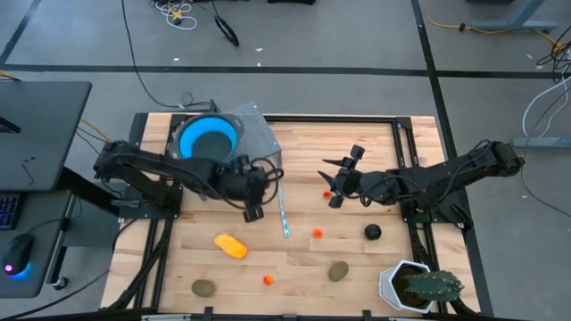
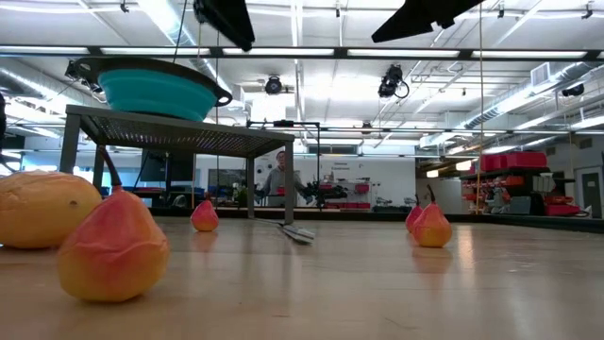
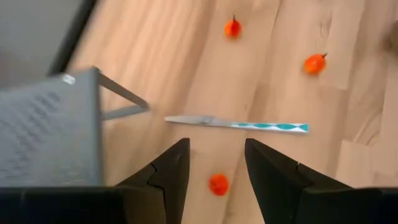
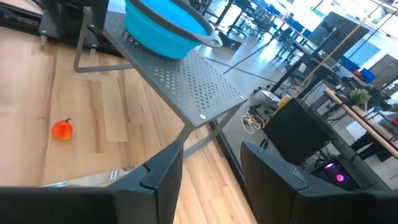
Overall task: Pick & Place Fruit
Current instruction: Put the orange peach into the blue strainer bowl on the shelf
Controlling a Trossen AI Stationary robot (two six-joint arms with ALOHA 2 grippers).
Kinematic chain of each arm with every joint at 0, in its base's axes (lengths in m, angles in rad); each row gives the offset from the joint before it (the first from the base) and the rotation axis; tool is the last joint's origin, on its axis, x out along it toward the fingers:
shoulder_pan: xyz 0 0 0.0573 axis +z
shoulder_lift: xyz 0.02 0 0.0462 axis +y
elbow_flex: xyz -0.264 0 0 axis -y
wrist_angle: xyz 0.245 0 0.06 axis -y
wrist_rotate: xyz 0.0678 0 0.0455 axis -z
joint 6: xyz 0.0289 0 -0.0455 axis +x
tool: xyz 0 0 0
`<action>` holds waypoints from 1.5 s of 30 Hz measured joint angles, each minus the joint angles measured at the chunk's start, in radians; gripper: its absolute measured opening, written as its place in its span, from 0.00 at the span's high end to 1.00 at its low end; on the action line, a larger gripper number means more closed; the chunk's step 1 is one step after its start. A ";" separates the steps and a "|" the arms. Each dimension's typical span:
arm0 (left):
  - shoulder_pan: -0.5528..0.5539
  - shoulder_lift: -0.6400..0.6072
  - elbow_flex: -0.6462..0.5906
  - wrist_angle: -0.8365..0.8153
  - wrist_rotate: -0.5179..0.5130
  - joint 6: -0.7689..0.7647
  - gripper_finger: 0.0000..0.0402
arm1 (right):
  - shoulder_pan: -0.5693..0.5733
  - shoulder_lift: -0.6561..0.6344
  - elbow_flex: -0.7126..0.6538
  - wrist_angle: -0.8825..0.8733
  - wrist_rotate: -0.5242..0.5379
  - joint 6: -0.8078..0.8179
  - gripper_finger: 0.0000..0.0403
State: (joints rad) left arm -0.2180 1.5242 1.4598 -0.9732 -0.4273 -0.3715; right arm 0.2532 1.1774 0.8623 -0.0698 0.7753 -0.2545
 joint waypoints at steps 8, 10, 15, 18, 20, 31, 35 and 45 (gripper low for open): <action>-0.005 0.000 -0.259 0.219 0.036 -0.127 0.59 | 0.009 -0.006 0.000 0.006 -0.016 -0.001 0.58; -0.005 0.000 -0.313 0.288 0.031 -0.140 0.59 | 0.008 -0.006 0.000 0.006 -0.043 -0.001 0.58; -0.005 0.000 -0.400 0.380 -0.001 -0.227 0.59 | 0.008 -0.006 0.000 0.006 -0.053 -0.001 0.58; -0.009 0.000 -0.429 0.404 -0.004 -0.275 0.59 | 0.008 -0.006 0.000 0.006 -0.053 -0.001 0.58; -0.020 0.000 -0.436 0.412 -0.020 -0.309 0.59 | 0.008 -0.006 0.000 0.006 -0.053 -0.001 0.58; -0.136 0.000 -0.565 0.544 -0.301 -0.586 0.59 | 0.008 -0.006 0.000 0.006 -0.053 0.002 0.58; -0.152 0.000 -0.645 0.699 -0.323 -0.624 0.59 | 0.008 -0.006 0.000 0.006 -0.054 0.003 0.58; -0.192 0.067 -0.704 0.856 -0.447 -0.691 0.59 | 0.008 -0.005 0.000 0.002 -0.054 0.003 0.58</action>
State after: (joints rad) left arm -0.4105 1.5913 0.7560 -0.1177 -0.8741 -1.0628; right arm 0.2609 1.1722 0.8627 -0.0674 0.7214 -0.2520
